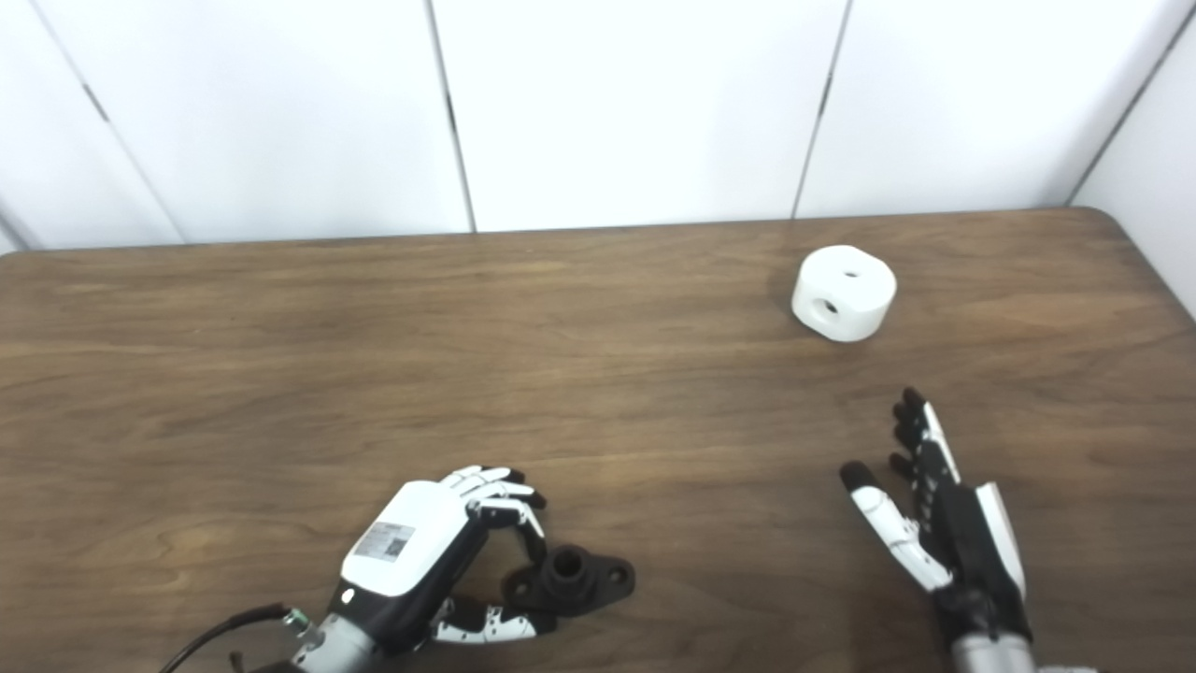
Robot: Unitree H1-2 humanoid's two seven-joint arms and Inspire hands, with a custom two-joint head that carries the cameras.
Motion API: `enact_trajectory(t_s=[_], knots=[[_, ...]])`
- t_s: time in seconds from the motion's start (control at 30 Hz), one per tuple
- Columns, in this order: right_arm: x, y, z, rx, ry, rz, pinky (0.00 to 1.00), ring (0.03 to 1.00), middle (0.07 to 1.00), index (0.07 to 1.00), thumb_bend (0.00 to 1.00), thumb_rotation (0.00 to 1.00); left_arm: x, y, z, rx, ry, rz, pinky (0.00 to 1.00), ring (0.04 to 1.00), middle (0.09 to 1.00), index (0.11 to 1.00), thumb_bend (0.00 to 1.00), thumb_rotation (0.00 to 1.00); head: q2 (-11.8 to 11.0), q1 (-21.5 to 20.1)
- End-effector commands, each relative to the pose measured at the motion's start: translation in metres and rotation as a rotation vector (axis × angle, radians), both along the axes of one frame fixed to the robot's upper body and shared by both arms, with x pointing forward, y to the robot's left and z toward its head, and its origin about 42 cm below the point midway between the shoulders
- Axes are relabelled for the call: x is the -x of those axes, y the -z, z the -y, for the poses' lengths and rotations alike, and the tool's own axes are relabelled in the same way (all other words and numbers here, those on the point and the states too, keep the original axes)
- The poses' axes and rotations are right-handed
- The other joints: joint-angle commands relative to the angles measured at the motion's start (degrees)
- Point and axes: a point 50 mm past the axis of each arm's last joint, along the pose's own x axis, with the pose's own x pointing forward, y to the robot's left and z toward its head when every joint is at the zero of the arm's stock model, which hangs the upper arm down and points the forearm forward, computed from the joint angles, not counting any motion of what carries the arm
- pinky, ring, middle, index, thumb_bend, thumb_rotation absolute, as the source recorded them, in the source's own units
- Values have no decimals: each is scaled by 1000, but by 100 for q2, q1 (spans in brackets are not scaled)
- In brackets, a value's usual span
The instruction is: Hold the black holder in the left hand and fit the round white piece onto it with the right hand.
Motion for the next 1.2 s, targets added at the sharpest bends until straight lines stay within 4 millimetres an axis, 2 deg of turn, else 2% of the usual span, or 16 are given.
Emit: enact_trajectory(t_s=[0.0, 0.2, 0.3, 0.33, 0.37, 0.6, 0.73, 0.83, 1.0, 1.17], knots=[[-16, -28, 5, 87, 29, 101, 932, 946, 945, 952, 622, 471, 8, 22, -17, -104, -16, -92, 868, 856, 767, 486, 524, 56, -26, -84], [-46, -56, 13, 190, 101, 124, 964, 950, 936, 944, 661, 333, 9, 22, -23, -113, -24, -91, 875, 860, 770, 486, 524, 55, -56, -407], [-63, -68, 19, 249, 122, 146, 812, 870, 898, 923, 716, 318, 9, 22, -27, -117, -24, -92, 876, 862, 771, 486, 524, 55, -69, -606], [-69, -72, 21, 265, 126, 152, 704, 803, 858, 918, 741, 332, 9, 23, -28, -117, -25, -93, 876, 864, 772, 486, 524, 55, -66, -631], [-74, -77, 23, 284, 131, 158, 691, 795, 853, 918, 744, 333, 9, 23, -30, -118, -28, -96, 876, 865, 772, 486, 524, 55, -78, -720], [-112, -102, 35, 390, 168, 153, 844, 885, 902, 914, 767, 359, 8, 23, -39, -121, -27, -99, 881, 867, 773, 486, 523, 55, -57, -1039], [-131, -109, 41, 431, 186, 127, 808, 871, 897, 906, 771, 343, 7, 25, -44, -107, -27, -94, 877, 860, 770, 486, 523, 54, -48, -1115], [-143, -112, 44, 435, 185, 92, 851, 905, 919, 898, 761, 305, 6, 25, -46, -109, -29, -94, 876, 860, 770, 486, 523, 54, -49, -1146], [-160, -111, 49, 458, 152, 23, 917, 971, 937, 869, 786, 311, 6, 26, -47, -108, -27, -99, 880, 865, 774, 486, 523, 54, -42, -1181], [-178, -106, 50, 479, 126, -46, 913, 988, 944, 857, 838, 284, 7, 26, -48, -103, -28, -103, 881, 865, 775, 486, 523, 55, -26, -1180]])
